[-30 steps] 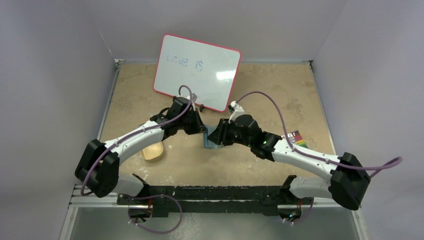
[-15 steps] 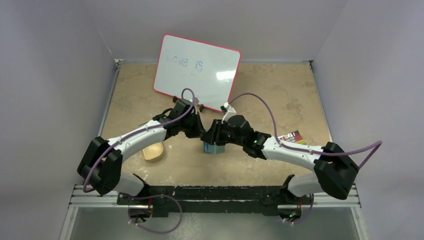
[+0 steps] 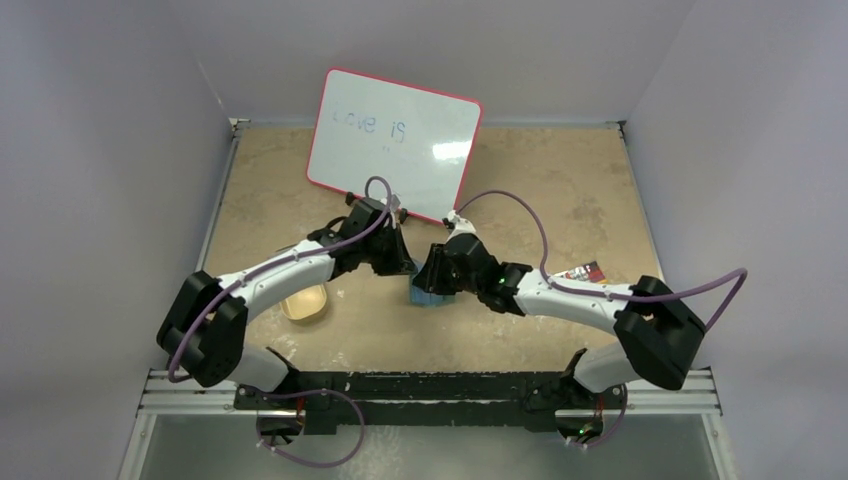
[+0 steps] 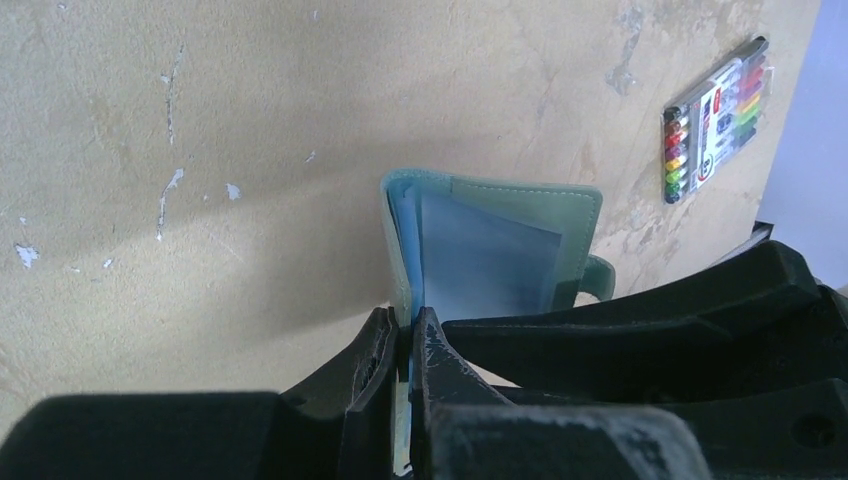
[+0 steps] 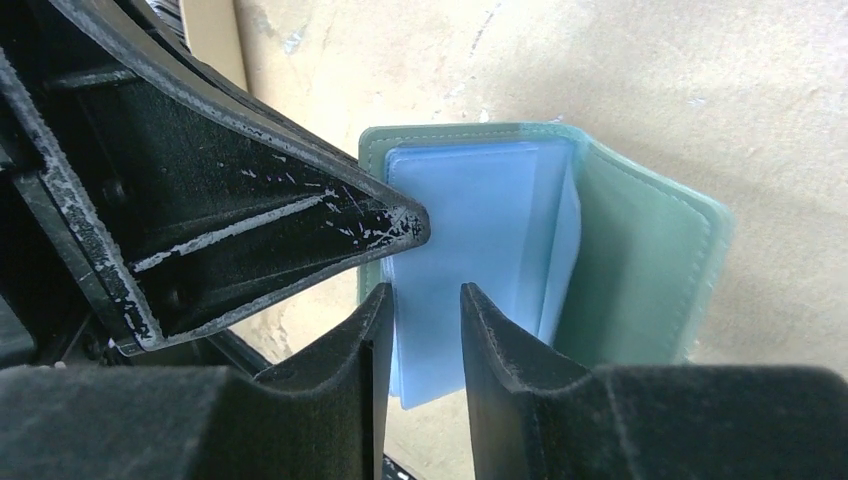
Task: Put the credit cards into the card holder
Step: Open the card holder at the center of the board.
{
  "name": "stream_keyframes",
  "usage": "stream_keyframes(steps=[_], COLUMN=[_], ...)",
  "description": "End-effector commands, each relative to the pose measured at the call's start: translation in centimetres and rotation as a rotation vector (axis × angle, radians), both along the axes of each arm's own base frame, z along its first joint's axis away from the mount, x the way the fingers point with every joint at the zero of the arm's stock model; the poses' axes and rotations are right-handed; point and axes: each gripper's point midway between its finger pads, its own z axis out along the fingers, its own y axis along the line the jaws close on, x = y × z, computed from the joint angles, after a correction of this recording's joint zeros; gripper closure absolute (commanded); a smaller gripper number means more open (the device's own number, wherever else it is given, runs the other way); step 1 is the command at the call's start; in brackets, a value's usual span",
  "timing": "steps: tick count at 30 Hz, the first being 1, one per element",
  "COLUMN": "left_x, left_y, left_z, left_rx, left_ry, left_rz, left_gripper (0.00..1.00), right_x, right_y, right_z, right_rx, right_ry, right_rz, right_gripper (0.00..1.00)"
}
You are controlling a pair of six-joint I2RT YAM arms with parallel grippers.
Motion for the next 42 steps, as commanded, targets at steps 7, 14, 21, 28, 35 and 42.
stream_keyframes(steps=[7,14,21,28,35,42], left_x=[-0.1,0.1,0.1,0.6,1.1,2.1], left_y=[-1.1,-1.0,-0.4,-0.2,-0.9,-1.4], left_z=[-3.0,-4.7,-5.6,-6.0,-6.1,-4.3], left_rx=[-0.022,-0.010,0.017,0.021,-0.021,-0.079], left_ry=[-0.007,0.000,-0.009,-0.029,-0.036,-0.059], left_rz=[-0.073,-0.070,-0.050,-0.031,-0.010,0.064], left_gripper=[1.00,1.00,1.00,1.00,1.00,0.91], right_x=[0.2,-0.2,-0.5,1.2,1.4,1.5], right_y=[-4.8,-3.6,-4.4,-5.3,-5.1,-4.9], right_z=[-4.3,-3.5,-3.4,-1.5,-2.5,-4.2], right_rx=[-0.214,-0.134,-0.100,-0.121,-0.170,-0.244], right_ry=[0.018,0.000,0.012,-0.054,-0.032,-0.020], right_rz=[-0.113,-0.068,-0.098,-0.156,-0.148,-0.126], right_gripper=[0.65,0.56,0.54,0.51,0.49,0.43])
